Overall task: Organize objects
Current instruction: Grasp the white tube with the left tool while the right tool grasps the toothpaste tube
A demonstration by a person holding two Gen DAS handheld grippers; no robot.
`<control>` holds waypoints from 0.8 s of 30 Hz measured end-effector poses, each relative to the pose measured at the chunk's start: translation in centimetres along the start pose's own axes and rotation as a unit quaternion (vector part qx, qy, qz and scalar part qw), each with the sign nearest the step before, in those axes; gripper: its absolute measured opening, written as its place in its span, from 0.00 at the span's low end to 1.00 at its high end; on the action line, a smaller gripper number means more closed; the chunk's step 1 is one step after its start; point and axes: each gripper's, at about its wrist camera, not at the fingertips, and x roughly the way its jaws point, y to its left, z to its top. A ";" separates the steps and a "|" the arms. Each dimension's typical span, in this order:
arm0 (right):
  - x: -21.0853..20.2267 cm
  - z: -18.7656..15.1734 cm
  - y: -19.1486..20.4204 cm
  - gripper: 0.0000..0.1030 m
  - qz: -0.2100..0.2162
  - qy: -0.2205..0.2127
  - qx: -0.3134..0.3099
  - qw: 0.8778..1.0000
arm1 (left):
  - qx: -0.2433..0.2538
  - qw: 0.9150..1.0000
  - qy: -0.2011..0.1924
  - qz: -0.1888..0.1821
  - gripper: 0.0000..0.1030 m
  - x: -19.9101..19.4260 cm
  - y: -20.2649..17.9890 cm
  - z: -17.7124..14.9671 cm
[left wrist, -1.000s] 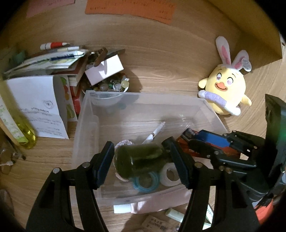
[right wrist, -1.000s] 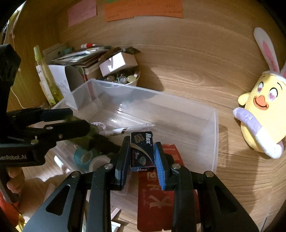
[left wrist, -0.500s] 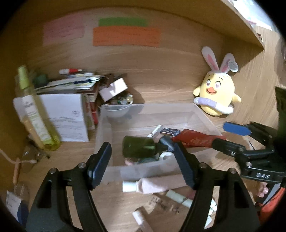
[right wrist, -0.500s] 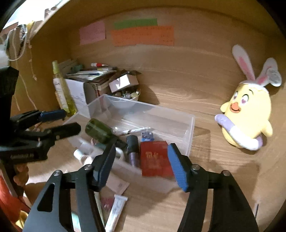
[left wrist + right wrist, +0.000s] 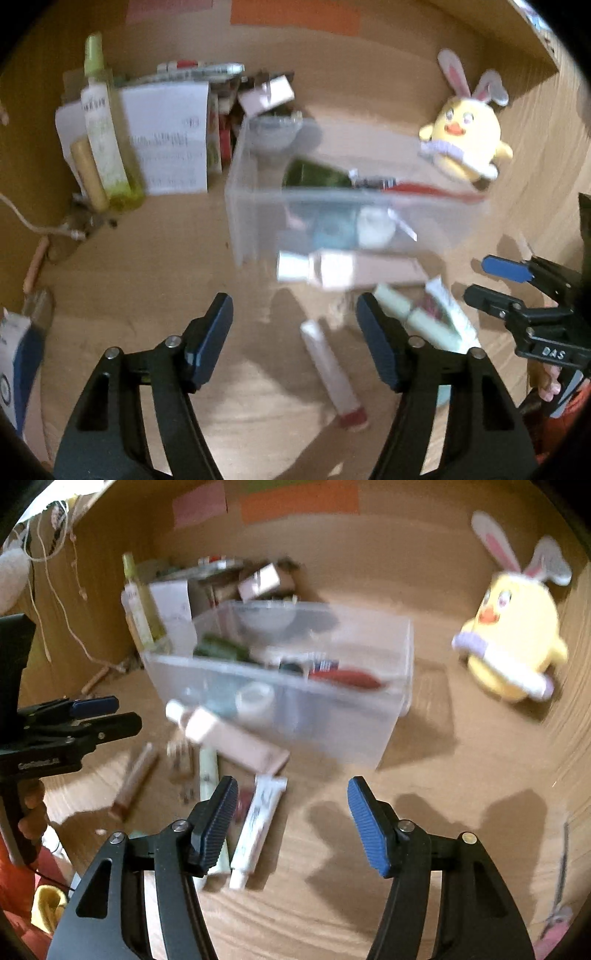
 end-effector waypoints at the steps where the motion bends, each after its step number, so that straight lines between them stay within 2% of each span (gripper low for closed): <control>1: 0.4 -0.3 0.0 0.56 0.004 0.007 0.003 1.000 | 0.001 1.000 0.009 -0.002 0.59 0.2 -0.1 -0.5; 3: 0.9 -0.6 0.1 0.56 0.005 0.018 0.005 1.000 | 0.000 1.000 0.021 -0.009 0.55 0.7 -0.2 -1.2; 6: 0.7 -0.6 0.5 0.56 0.000 0.013 -0.002 1.000 | 0.002 0.999 0.036 -0.018 0.44 1.1 -0.7 -1.9; 8: 1.1 -0.7 0.8 0.52 0.000 0.022 -0.008 1.000 | 0.006 0.999 0.041 -0.019 0.39 1.3 -1.0 -2.3; 11: 1.8 -1.0 1.4 0.35 -0.005 0.040 -0.025 0.999 | 0.006 0.999 0.043 -0.022 0.35 1.4 -1.1 -2.6; 13: 1.8 -1.1 1.7 0.29 -0.008 0.038 -0.032 0.999 | 0.006 0.999 0.044 -0.025 0.29 1.4 -1.1 -2.8; 16: 1.7 -1.1 1.8 0.15 -0.006 0.036 -0.036 0.999 | 0.008 0.999 0.043 -0.025 0.18 1.3 -0.9 -2.9; 18: 1.5 -1.1 1.7 0.15 -0.011 0.030 -0.034 0.999 | 0.006 0.999 0.041 -0.023 0.14 1.2 -0.7 -3.0; 24: -0.2 -1.1 1.4 0.15 -0.016 -0.003 -0.018 1.000 | 0.003 1.000 0.024 -0.011 0.14 0.3 -0.3 -3.1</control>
